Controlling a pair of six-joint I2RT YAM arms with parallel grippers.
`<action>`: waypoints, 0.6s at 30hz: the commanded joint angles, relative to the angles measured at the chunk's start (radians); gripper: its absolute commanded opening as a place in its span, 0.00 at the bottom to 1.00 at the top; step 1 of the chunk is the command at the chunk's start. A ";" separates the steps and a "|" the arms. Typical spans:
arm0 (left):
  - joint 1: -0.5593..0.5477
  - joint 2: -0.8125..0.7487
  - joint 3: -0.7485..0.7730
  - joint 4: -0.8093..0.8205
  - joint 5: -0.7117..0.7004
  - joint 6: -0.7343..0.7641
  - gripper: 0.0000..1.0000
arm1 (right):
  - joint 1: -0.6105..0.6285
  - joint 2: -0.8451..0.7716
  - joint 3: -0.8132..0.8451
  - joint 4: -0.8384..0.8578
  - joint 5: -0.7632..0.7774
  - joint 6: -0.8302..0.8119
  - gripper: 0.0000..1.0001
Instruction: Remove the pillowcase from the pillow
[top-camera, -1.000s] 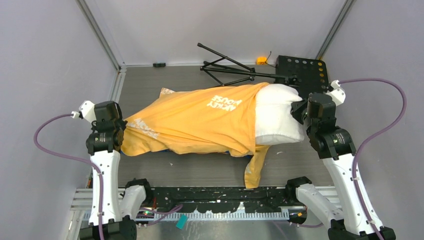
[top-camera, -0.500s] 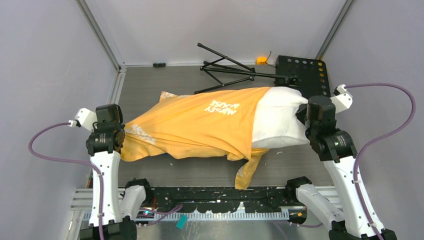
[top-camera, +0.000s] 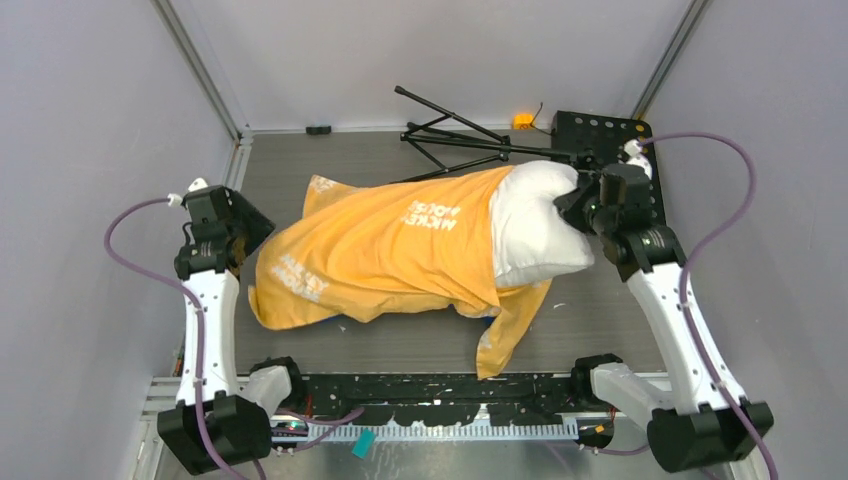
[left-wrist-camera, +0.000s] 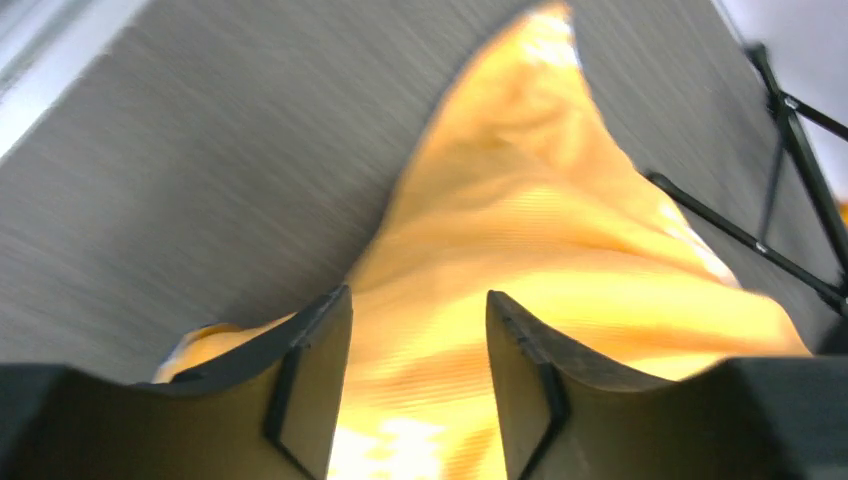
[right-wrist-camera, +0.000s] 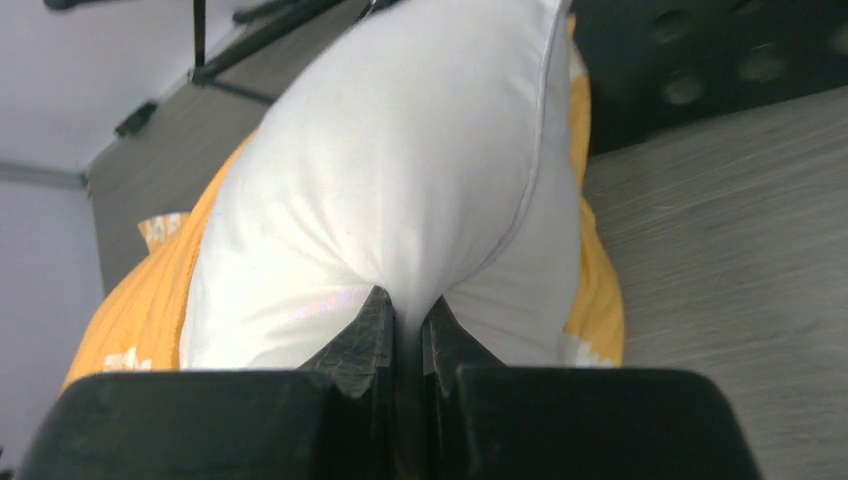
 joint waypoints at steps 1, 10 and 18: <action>0.002 0.026 0.129 0.037 0.272 0.119 0.60 | 0.001 0.093 0.005 0.233 -0.489 0.024 0.00; -0.406 0.026 0.221 0.028 0.223 0.131 0.81 | 0.161 0.152 -0.059 0.275 -0.560 -0.002 0.00; -0.790 0.219 0.345 0.033 0.136 0.183 0.77 | 0.345 0.183 -0.059 0.226 -0.563 -0.093 0.00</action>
